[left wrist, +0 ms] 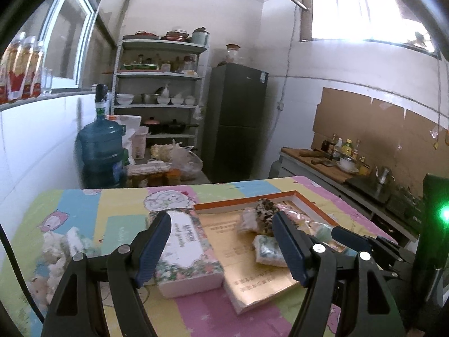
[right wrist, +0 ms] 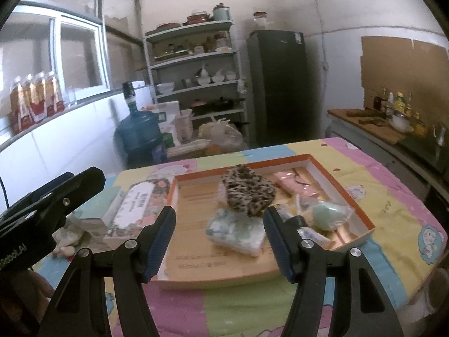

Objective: Organize soft objects
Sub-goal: 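Move both tools back toward the remaining plush toys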

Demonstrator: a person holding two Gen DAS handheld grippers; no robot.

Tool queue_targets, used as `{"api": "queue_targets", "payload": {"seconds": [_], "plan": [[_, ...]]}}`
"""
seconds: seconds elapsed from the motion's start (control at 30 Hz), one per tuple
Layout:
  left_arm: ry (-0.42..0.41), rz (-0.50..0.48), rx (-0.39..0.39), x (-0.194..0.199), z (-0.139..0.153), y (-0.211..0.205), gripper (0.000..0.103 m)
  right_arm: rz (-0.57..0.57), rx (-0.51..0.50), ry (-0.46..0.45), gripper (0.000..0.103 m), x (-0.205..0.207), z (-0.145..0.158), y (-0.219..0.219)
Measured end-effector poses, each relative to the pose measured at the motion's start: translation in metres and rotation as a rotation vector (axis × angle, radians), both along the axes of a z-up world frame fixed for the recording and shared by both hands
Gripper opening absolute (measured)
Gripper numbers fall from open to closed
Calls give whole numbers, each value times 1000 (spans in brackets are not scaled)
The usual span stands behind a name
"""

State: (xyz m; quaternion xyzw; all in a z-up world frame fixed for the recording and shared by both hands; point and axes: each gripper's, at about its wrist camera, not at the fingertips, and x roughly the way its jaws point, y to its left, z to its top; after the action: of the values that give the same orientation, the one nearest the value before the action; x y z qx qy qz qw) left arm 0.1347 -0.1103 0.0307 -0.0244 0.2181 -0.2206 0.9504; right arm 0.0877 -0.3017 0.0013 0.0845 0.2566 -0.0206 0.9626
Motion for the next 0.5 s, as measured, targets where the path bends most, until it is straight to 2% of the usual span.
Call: {"api": "queue_targets", "payload": {"seconds": [0.5], "plan": [[21,161,39,-8,-10,66,74,130,-20,-4,67,7,0,65]]}}
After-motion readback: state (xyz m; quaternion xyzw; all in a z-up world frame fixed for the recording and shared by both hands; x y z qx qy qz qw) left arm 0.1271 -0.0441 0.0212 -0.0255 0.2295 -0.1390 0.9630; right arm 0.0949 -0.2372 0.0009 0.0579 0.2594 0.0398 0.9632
